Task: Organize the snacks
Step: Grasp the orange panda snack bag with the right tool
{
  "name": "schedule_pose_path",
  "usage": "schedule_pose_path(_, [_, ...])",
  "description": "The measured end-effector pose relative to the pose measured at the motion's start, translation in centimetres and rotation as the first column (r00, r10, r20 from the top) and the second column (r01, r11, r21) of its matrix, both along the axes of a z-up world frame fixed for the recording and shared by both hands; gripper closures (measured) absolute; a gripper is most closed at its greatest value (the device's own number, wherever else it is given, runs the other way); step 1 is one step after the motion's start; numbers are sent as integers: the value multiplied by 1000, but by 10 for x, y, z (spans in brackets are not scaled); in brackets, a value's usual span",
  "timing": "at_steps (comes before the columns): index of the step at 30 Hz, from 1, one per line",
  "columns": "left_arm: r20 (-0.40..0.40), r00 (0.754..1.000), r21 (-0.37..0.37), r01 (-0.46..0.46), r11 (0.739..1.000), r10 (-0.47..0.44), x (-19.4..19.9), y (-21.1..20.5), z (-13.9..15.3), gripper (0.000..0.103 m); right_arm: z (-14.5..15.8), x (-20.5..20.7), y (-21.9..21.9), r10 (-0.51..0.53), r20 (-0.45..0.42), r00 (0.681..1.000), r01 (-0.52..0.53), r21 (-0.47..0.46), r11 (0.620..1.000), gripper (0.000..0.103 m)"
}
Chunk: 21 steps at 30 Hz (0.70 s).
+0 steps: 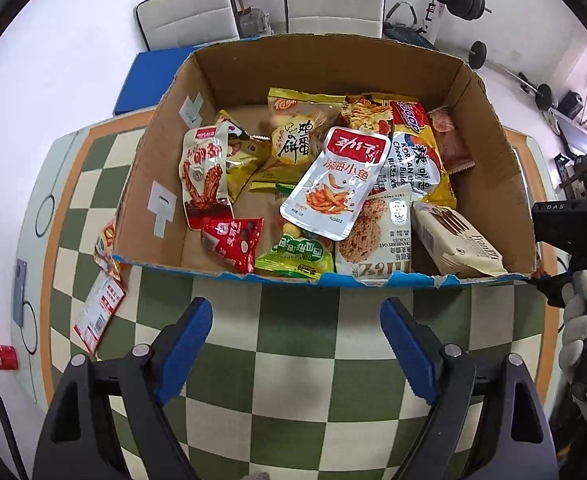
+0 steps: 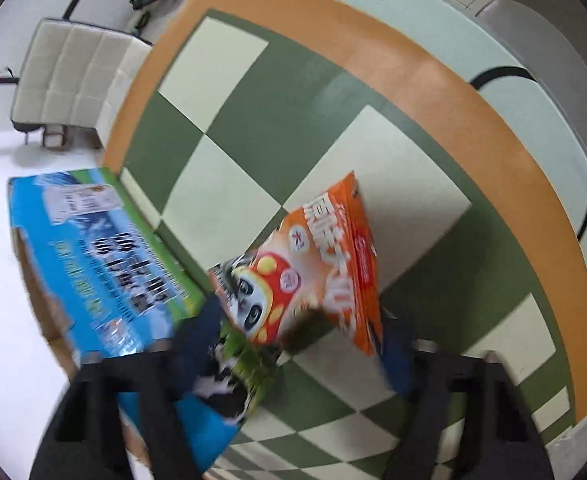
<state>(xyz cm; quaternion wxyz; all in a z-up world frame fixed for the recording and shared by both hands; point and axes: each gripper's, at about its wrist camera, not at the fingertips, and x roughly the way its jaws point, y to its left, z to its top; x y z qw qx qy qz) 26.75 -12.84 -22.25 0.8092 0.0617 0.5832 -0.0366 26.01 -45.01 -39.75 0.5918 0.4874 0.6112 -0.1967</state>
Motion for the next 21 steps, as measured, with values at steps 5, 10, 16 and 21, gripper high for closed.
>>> schedule_pose_path(5, [18,1000,9,-18,1000,17,0,9,2,17,7,4,6,53,22,998,-51,-85,995,62])
schedule_pose_path(10, [20,1000,-2,-21,1000,21,-5,25,6,17,29,-7,17,167,45,985,-159,-149,976,71])
schedule_pose_path(16, [30,999,7,-29,1000,29,-15,49,18,17,71,-27,32,250,106,962,-224,-209,952,72])
schedule_pose_path(21, [22,999,-2,-38,999,38,-20,68,32,17,107,-50,43,298,178,938,-253,-239,938,72])
